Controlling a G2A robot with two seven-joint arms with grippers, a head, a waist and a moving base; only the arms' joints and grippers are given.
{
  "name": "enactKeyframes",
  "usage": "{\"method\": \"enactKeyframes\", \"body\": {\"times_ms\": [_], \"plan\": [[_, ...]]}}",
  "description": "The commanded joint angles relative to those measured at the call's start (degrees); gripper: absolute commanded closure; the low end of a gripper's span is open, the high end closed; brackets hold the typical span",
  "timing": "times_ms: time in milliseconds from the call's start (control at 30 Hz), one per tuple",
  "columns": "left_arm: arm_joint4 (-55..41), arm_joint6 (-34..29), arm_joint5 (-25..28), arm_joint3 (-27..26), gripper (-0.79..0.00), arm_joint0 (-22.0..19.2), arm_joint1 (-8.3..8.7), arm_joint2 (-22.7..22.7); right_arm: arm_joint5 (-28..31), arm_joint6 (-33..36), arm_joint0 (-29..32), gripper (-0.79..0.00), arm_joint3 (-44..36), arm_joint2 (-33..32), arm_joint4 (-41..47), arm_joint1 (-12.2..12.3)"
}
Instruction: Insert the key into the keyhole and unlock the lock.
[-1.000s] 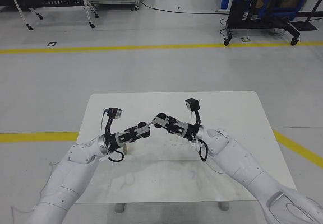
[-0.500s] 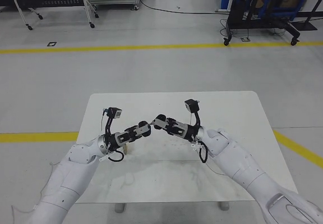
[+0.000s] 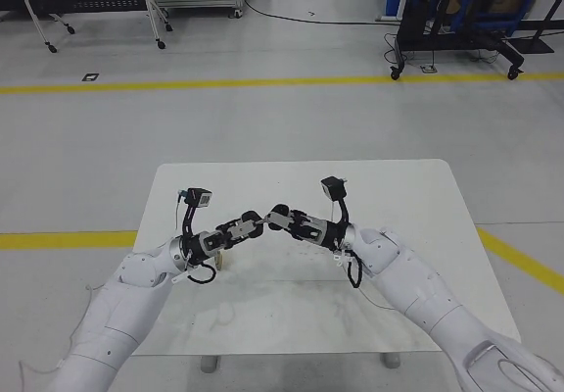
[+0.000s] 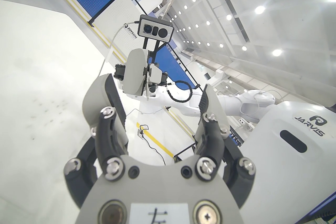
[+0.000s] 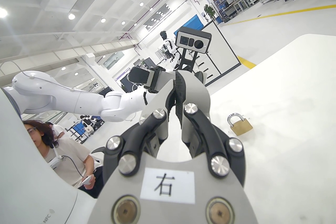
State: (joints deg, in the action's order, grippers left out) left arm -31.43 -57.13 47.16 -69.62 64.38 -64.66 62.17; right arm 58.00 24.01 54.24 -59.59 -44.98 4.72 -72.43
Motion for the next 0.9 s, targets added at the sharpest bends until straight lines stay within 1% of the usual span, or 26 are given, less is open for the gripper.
{"method": "enactKeyframes", "body": {"times_ms": [0,33,67,100,133,200,267,333,367,400,433,500,567,633,700,733,800,833,867], "plan": [[0.17,0.13,0.12,0.06,-0.317,-0.03,0.03,-0.05,0.0,0.1,0.02,0.0,0.13,-0.08,0.03,-0.07],[0.37,0.31,0.31,0.05,-0.271,-0.06,0.06,-0.06,0.0,0.19,0.03,0.0,0.19,-0.14,0.03,-0.14],[0.49,0.45,0.45,0.0,-0.246,-0.04,0.08,-0.1,0.0,0.24,0.04,0.0,0.22,-0.19,0.01,-0.19],[0.65,0.48,0.48,-0.03,-0.197,-0.03,0.1,-0.14,0.0,0.27,0.03,0.0,0.23,-0.24,-0.06,-0.21],[0.8,0.59,0.58,-0.04,-0.172,-0.02,0.13,-0.16,0.0,0.3,0.06,0.0,0.25,-0.34,-0.16,-0.27],[0.82,0.65,0.65,-0.02,-0.16,0.02,0.17,-0.23,0.0,0.33,0.11,0.0,0.26,-0.45,-0.25,-0.33],[0.91,0.74,0.73,0.08,-0.111,0.0,0.2,-0.28,0.0,0.4,0.17,0.0,0.16,-0.64,-0.53,-0.4],[0.98,0.83,0.82,0.23,0.0,-0.03,0.23,-0.26,0.0,0.33,0.35,0.0,-0.08,-0.84,-0.68,-0.45],[1.02,0.94,0.93,0.28,0.0,-0.04,0.23,-0.24,0.0,0.33,0.46,-0.065,-0.19,-0.93,-0.75,-0.47],[1.15,1.0,1.0,0.38,0.0,-0.05,0.24,-0.22,0.0,0.36,0.51,-0.308,-0.29,-1.0,-0.8,-0.48],[1.34,1.22,1.18,0.53,0.0,-0.06,0.24,-0.14,0.0,0.48,0.64,-0.366,-0.43,-1.12,-0.87,-0.49],[1.89,1.71,1.51,0.72,0.0,-0.07,0.24,0.03,0.0,0.88,0.74,-0.342,-0.62,-1.24,-1.02,-0.48],[3.21,2.6,1.84,0.7,0.0,0.04,0.24,0.15,0.0,1.35,0.88,-0.345,-0.72,-1.41,-1.11,-0.47],[3.9,3.37,2.12,0.52,0.0,0.23,0.25,0.32,0.0,2.11,0.92,-0.388,-0.77,-1.4,-1.2,-0.46],[4.71,3.91,2.43,0.28,0.0,0.52,0.36,0.76,0.0,3.55,0.78,-0.508,-0.65,-1.46,-1.44,-0.34],[5.14,4.08,2.45,0.11,0.0,0.68,0.45,1.07,0.0,4.4,0.64,-0.514,-0.45,-1.68,-1.89,-0.19],[7.16,4.18,1.9,-0.25,0.0,0.9,0.7,1.69,0.0,6.0,0.45,-0.486,-0.22,-2.33,-3.07,0.22],[8.27,3.99,1.17,-0.56,0.0,1.02,0.82,1.81,0.0,7.13,0.31,-0.437,0.03,-2.63,-4.26,0.48],[9.54,4.05,0.66,-0.88,0.0,1.09,0.94,2.03,0.0,7.96,0.27,-0.422,0.15,-2.94,-5.17,0.72]]}}
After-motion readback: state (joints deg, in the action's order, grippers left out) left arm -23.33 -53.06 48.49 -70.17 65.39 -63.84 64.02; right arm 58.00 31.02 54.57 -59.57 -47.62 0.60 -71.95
